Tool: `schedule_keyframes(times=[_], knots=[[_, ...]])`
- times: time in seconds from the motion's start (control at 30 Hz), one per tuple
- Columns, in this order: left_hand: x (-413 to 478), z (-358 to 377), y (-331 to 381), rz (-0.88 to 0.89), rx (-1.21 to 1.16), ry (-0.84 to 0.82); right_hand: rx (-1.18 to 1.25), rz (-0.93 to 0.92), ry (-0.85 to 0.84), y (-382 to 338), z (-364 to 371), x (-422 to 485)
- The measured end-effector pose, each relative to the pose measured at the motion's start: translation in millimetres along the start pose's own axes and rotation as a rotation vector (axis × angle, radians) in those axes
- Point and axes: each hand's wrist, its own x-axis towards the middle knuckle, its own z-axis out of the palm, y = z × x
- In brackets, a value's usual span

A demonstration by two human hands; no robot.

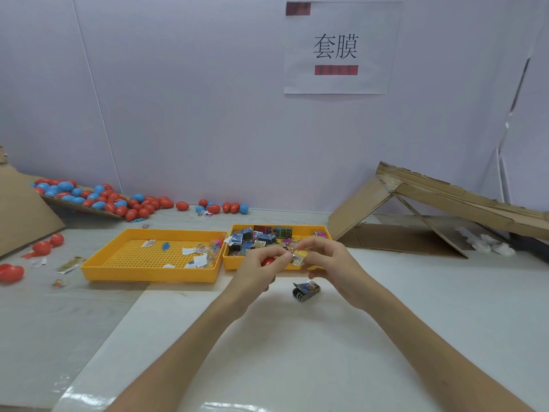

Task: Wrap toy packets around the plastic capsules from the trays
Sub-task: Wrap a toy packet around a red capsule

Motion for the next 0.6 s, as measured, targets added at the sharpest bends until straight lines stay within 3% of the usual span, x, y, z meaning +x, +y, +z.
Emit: schedule_keyframes(times=[0.23, 0.6], knots=[[1.2, 0.3, -1.9, 0.029, 0.060, 0.029, -0.142, -0.073, 0.030, 3.5, 1.0, 1.0], [0.7, 0.2, -2.4, -0.068, -0.065, -0.045, -0.267, -0.277, 0.091, 3.0, 4.2, -1.5]])
